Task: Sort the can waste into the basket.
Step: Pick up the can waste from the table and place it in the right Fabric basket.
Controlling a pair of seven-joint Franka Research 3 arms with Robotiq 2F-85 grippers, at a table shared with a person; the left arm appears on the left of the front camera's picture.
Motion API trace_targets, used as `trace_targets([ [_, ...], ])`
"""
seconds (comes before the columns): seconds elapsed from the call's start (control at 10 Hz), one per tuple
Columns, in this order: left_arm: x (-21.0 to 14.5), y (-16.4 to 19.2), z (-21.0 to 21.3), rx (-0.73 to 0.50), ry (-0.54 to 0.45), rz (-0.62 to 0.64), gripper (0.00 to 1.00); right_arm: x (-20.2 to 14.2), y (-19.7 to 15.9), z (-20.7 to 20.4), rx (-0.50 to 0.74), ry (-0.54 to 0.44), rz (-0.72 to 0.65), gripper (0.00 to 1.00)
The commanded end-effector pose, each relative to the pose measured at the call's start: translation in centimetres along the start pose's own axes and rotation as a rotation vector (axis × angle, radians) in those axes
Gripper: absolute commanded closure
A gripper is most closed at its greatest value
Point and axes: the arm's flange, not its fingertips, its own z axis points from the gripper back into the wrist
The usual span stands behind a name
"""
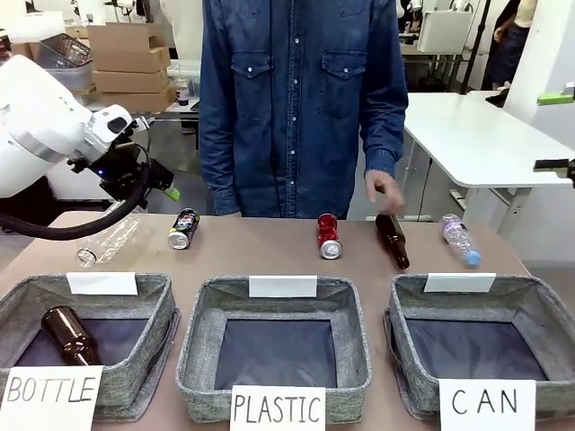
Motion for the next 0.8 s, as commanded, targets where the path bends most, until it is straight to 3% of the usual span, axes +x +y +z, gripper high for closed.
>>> trace_targets([
  [0.0, 3.8, 0.5, -6.3, 0.078, 0.053, 0.113, 0.0, 0.2, 0.2, -0.3, 0.022, -0.002, 0.018, 0.0],
  [0.7, 3.7, 1.8, -13.0, 0.244, 0.103, 0.158, 0.0, 0.2, 0.2, -0.3, 0.022, -0.002, 0.018, 0.0],
])
